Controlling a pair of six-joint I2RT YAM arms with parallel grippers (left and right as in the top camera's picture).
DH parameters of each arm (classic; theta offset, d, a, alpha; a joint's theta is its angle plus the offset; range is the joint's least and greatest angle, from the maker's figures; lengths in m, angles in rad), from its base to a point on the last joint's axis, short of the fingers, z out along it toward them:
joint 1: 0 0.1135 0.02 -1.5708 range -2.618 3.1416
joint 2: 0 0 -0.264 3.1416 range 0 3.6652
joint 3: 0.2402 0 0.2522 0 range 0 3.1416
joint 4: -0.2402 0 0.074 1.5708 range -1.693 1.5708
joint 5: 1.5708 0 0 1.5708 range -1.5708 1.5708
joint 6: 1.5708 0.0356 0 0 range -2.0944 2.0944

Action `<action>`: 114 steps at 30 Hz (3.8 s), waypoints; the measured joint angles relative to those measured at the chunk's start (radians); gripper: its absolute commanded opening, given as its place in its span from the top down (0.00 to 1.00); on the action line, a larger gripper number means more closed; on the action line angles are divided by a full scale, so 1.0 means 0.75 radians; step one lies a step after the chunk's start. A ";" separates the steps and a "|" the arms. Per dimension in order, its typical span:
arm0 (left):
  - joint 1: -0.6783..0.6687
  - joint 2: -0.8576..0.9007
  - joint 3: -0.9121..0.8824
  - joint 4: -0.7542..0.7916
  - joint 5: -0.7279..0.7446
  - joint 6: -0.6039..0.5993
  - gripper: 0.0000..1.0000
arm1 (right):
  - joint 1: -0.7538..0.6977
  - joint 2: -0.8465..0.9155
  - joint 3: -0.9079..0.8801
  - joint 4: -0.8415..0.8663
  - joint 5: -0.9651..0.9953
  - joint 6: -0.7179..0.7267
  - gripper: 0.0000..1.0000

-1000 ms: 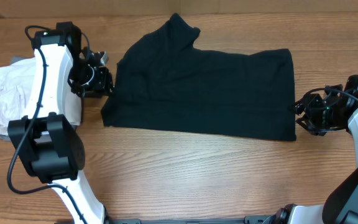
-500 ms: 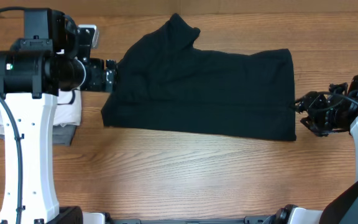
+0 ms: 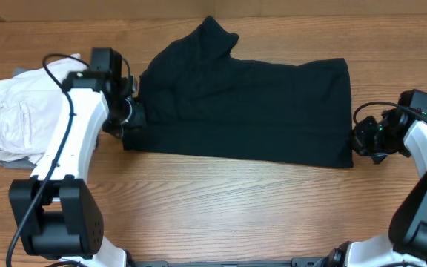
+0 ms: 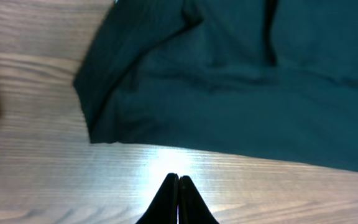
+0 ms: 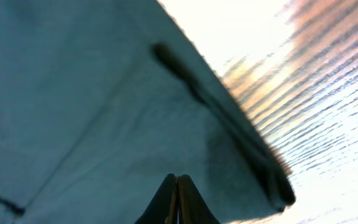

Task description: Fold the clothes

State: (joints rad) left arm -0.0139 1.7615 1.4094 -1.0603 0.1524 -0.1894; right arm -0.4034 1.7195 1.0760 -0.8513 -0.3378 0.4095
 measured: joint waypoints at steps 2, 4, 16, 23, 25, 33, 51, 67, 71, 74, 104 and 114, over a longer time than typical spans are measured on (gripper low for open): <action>0.000 0.005 -0.082 0.123 0.000 -0.005 0.96 | 0.002 0.050 -0.005 0.010 0.007 0.017 0.96; 0.001 0.015 -0.151 0.236 -0.001 -0.015 0.96 | 0.006 0.095 -0.017 0.015 0.008 0.027 0.96; 0.001 0.162 -0.368 0.491 -0.124 -0.084 0.95 | 0.006 0.112 -0.125 0.110 -0.006 0.072 0.96; 0.001 0.193 -0.331 0.441 -0.130 -0.115 0.96 | 0.002 0.077 -0.176 0.157 -0.002 0.124 0.96; 0.001 0.198 -0.322 0.406 -0.130 -0.124 0.96 | -0.015 0.077 -0.176 0.138 -0.010 0.143 0.96; 0.065 0.191 -0.340 0.112 -0.067 -0.138 0.96 | -0.223 0.041 -0.207 -0.005 0.005 0.163 0.96; 0.239 0.138 -0.400 -0.215 -0.065 -0.123 0.95 | -0.264 -0.162 -0.231 -0.112 0.232 0.127 0.85; -0.022 -0.120 -0.341 0.378 -0.007 -0.023 0.96 | -0.192 -0.329 -0.072 -0.154 -0.119 -0.016 0.82; -0.067 0.017 -0.354 0.443 0.006 -0.019 0.96 | -0.184 -0.329 -0.072 -0.158 -0.131 -0.033 0.82; -0.067 0.099 -0.363 0.436 -0.010 -0.017 0.96 | -0.184 -0.329 -0.072 -0.163 -0.134 -0.044 0.82; 0.049 0.041 0.168 -0.028 -0.168 -0.001 0.32 | -0.022 -0.325 -0.011 0.154 -0.313 -0.121 0.53; -0.026 0.018 0.417 0.038 0.011 0.151 0.12 | 0.086 -0.078 0.194 0.362 -0.262 -0.090 0.44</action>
State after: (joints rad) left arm -0.0334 1.7748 1.7222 -1.0321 0.1608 -0.0765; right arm -0.3389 1.6611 1.2217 -0.5800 -0.5346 0.3424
